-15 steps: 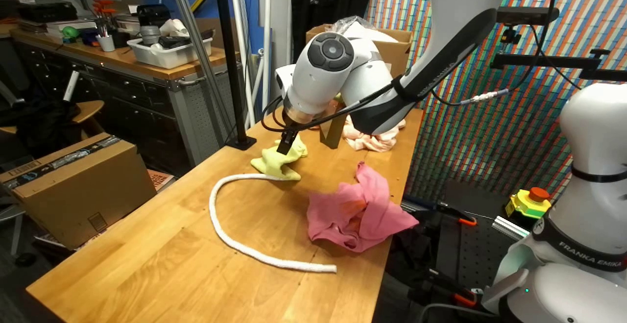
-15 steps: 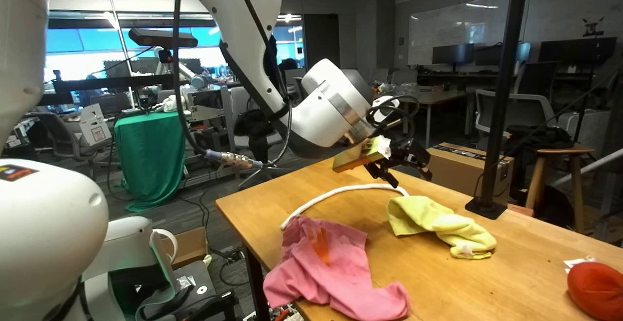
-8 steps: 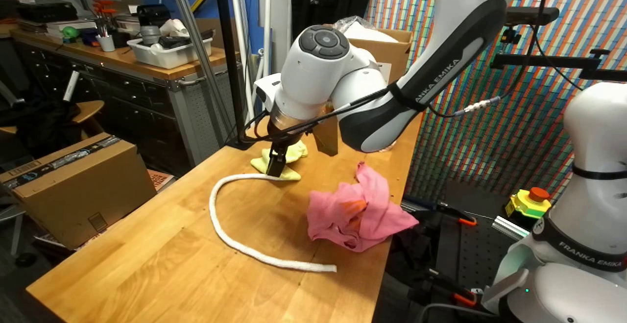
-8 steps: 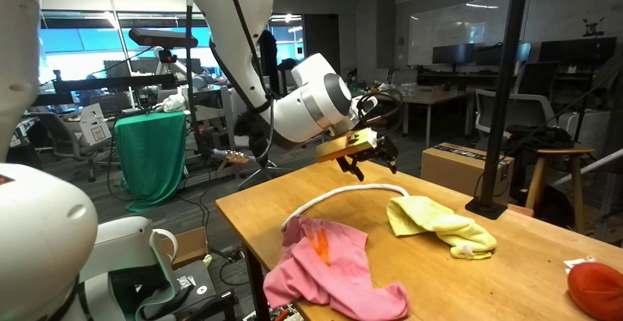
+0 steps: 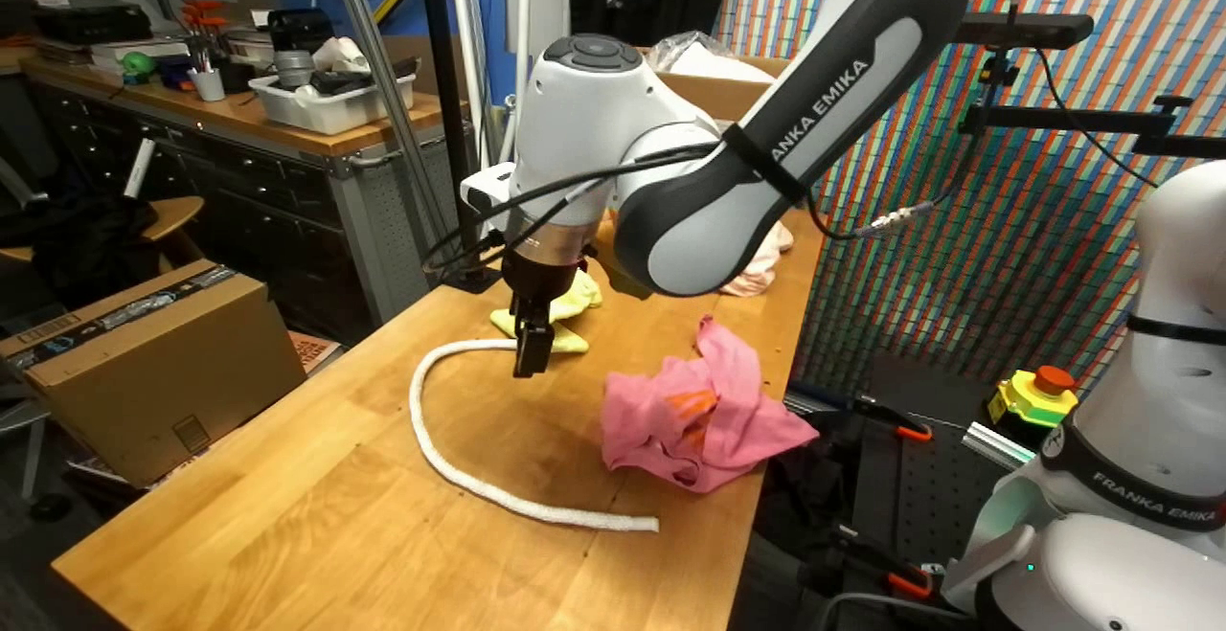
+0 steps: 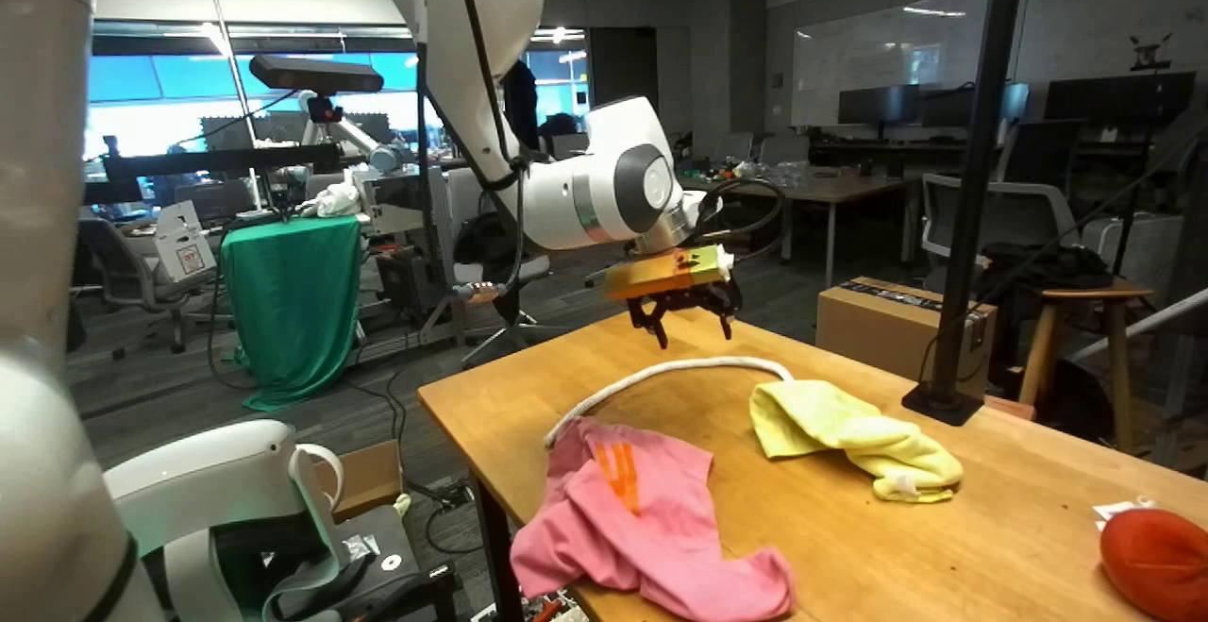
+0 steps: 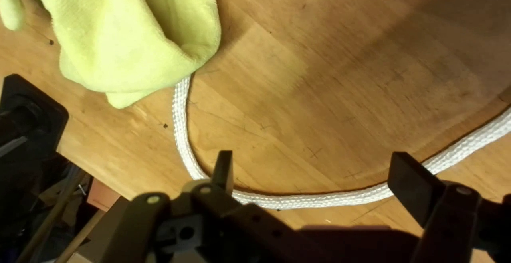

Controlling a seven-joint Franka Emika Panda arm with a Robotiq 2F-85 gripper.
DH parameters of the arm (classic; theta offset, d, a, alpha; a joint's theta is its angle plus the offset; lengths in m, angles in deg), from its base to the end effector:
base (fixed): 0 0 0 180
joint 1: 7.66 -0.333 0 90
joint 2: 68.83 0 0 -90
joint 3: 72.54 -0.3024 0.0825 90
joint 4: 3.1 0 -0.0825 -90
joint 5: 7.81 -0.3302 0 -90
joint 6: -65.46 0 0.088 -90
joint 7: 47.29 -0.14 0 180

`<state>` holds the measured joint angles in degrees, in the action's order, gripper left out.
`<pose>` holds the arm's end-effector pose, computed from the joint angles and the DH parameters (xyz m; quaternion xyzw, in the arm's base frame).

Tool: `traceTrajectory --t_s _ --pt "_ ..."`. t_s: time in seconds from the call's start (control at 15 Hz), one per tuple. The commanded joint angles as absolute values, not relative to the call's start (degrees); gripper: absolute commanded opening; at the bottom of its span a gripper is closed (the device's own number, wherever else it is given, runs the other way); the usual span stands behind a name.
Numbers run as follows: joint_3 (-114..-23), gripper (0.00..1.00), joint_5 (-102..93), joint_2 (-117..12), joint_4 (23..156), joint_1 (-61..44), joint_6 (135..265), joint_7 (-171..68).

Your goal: Separate the things on the heap

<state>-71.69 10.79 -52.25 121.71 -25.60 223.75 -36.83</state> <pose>0.5320 0.1737 0.2834 0.9144 0.3687 0.1493 0.0747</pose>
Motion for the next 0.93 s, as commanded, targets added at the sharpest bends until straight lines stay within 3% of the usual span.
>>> traceTrajectory --t_s 0.0,0.4,0.87 --pt "-78.0 1.00 3.7 -50.9 115.5 -18.4 214.7 -29.6" --pt "-79.5 1.00 0.6 -47.4 104.6 -14.2 197.5 -24.4" --pt "-79.6 1.00 1.6 -41.9 95.6 -13.6 191.0 -21.6"
